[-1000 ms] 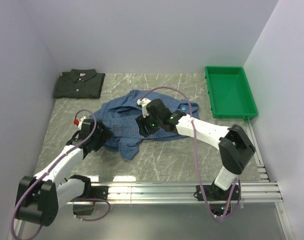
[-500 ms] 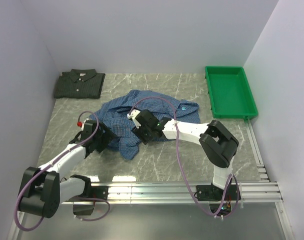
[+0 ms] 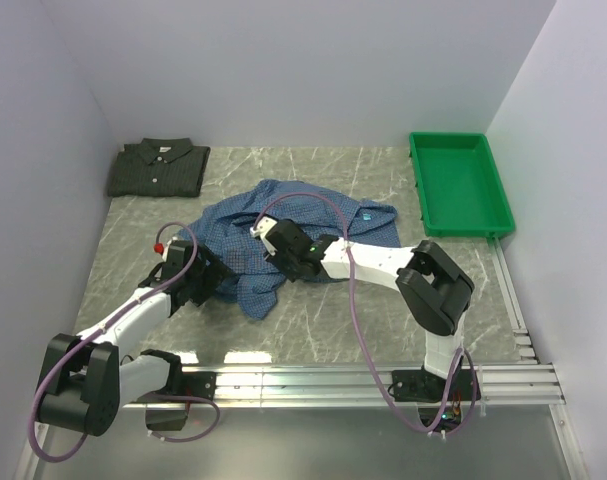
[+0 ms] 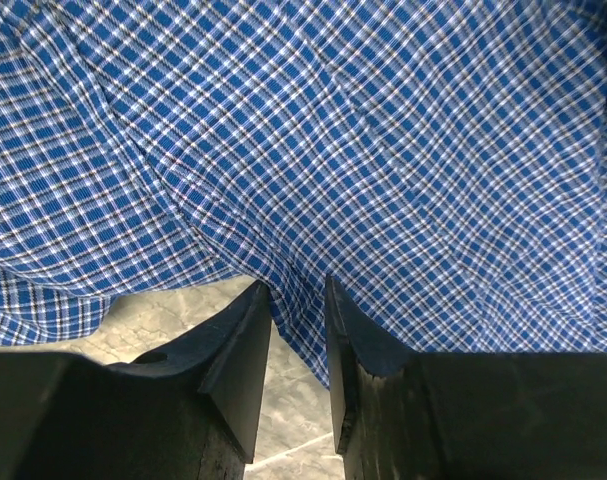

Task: Fold and stack the long sleeve shirts
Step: Flatten the shirt out

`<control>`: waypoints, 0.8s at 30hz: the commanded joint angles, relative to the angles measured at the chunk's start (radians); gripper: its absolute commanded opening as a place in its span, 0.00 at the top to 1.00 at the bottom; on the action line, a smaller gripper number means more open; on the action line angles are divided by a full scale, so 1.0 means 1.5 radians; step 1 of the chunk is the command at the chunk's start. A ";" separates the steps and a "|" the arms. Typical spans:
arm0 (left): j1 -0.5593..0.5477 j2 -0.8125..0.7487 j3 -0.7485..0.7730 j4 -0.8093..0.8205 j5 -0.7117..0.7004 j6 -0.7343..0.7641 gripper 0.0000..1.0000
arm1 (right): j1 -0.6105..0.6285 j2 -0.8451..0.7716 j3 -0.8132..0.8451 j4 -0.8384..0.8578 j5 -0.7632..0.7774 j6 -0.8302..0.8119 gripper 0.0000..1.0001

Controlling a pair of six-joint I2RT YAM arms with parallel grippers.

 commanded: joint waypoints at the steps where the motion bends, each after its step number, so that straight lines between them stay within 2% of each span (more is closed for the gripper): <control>1: 0.002 -0.012 0.004 0.001 0.007 0.019 0.17 | 0.002 -0.021 0.044 0.000 0.022 -0.003 0.64; 10: 0.002 -0.020 0.004 -0.008 0.008 0.029 0.17 | -0.007 0.001 0.085 -0.012 -0.005 0.008 0.63; 13: 0.002 -0.021 0.006 -0.008 0.014 0.030 0.17 | -0.008 0.016 0.091 -0.013 -0.003 0.007 0.66; 14: 0.002 -0.022 0.007 -0.011 0.015 0.030 0.17 | -0.008 0.026 0.093 -0.012 -0.004 0.007 0.69; 17: 0.002 -0.023 0.009 -0.015 0.019 0.036 0.16 | -0.007 0.035 0.086 -0.007 -0.003 0.011 0.86; 18: 0.002 -0.024 0.009 -0.017 0.020 0.036 0.16 | -0.009 0.034 0.085 -0.007 -0.003 0.012 0.97; 19: 0.002 -0.026 0.009 -0.018 0.016 0.036 0.16 | -0.008 0.025 0.085 -0.009 -0.004 0.013 1.00; 24: 0.002 -0.048 0.020 -0.035 0.000 0.027 0.17 | -0.008 -0.058 0.074 -0.041 0.028 0.016 1.00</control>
